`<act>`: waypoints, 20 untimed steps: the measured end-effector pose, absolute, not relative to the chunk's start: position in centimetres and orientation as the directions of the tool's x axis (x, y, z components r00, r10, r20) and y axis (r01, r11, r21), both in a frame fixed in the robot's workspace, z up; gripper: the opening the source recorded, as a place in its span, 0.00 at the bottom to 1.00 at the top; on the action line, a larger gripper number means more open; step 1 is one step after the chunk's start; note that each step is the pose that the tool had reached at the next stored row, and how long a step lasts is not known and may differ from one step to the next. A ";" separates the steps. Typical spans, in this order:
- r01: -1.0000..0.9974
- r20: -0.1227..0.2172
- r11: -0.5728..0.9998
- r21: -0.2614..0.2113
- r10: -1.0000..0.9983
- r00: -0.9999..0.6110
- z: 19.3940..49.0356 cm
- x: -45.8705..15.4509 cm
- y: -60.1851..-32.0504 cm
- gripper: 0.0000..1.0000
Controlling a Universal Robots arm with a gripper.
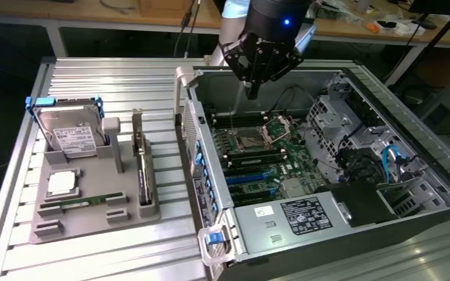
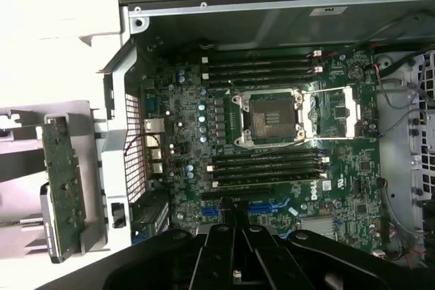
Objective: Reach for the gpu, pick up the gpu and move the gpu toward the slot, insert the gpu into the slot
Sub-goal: 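Reach for the gpu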
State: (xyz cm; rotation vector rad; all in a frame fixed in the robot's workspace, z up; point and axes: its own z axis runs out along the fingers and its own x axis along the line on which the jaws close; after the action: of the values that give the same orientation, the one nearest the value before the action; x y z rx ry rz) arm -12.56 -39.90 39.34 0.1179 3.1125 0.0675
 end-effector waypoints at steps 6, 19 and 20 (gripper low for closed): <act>0.075 -0.024 0.996 0.044 0.076 -0.997 39.3 -13.9 -39.9 0.11; 0.075 -0.024 0.996 0.045 0.076 -0.997 39.3 -20.0 -39.9 0.11; 0.075 -0.024 0.996 0.045 0.076 -0.997 39.3 -20.5 -39.9 0.11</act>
State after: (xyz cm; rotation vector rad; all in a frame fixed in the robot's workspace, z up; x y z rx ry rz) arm -20.46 -39.89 39.32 0.1181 3.1125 0.0687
